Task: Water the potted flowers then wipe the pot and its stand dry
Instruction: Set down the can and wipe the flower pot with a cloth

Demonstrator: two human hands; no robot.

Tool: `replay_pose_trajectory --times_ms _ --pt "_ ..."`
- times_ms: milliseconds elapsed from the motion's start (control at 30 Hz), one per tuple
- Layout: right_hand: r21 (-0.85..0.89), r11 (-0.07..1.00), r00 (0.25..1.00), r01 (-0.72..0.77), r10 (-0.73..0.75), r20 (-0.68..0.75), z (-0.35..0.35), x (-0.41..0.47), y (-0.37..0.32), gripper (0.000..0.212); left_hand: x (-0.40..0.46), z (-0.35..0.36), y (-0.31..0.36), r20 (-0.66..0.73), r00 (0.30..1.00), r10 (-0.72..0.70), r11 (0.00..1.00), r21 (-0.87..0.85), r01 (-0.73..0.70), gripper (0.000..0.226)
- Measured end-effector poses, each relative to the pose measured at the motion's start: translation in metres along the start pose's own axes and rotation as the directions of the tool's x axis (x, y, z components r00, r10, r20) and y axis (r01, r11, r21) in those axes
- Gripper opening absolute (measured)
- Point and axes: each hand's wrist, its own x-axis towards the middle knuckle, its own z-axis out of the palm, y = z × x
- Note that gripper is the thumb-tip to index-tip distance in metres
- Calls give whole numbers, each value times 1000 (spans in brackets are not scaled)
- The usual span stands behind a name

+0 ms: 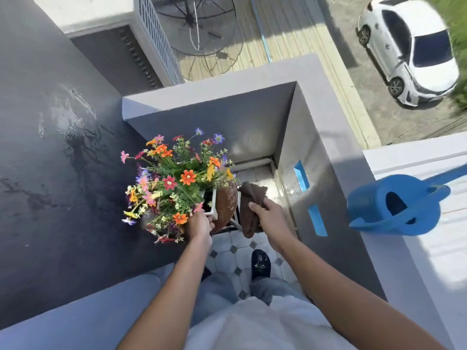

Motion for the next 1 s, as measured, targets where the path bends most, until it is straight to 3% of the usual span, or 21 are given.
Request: replay_pose_trajectory --times_ms 100,200,333,433,600,767,833,933,1000 --pt "28 999 1000 28 -28 4 10 -2 -12 20 -7 -18 20 48 998 31 999 -24 -30 34" --pt "12 994 994 109 -109 4 20 -1 -27 20 -21 -36 37 206 979 5 992 -122 21 35" --pt "-226 915 930 334 -359 -81 29 12 -55 22 -49 -51 53 373 928 -19 985 -154 82 14" --pt "-405 810 854 425 -507 -118 41 15 -86 20 -72 -50 66 439 899 8 986 -152 65 19" --pt "-404 661 727 632 -686 16 68 -18 -115 20 -85 -40 80 450 891 66 989 -151 3 18" --pt "-358 560 637 747 -757 145 70 -50 -84 17 -96 -43 96 464 877 124 978 -205 -29 16" --pt "-412 575 671 707 -729 135 59 -42 -68 13 -95 -45 99 484 868 112 978 -209 -10 15" --pt "-474 691 799 546 -599 48 48 -30 -63 16 -98 -45 99 486 869 95 976 -218 16 13" --pt "-448 707 797 546 -604 18 52 -30 -74 20 -102 -42 97 482 870 108 978 -210 -5 15"
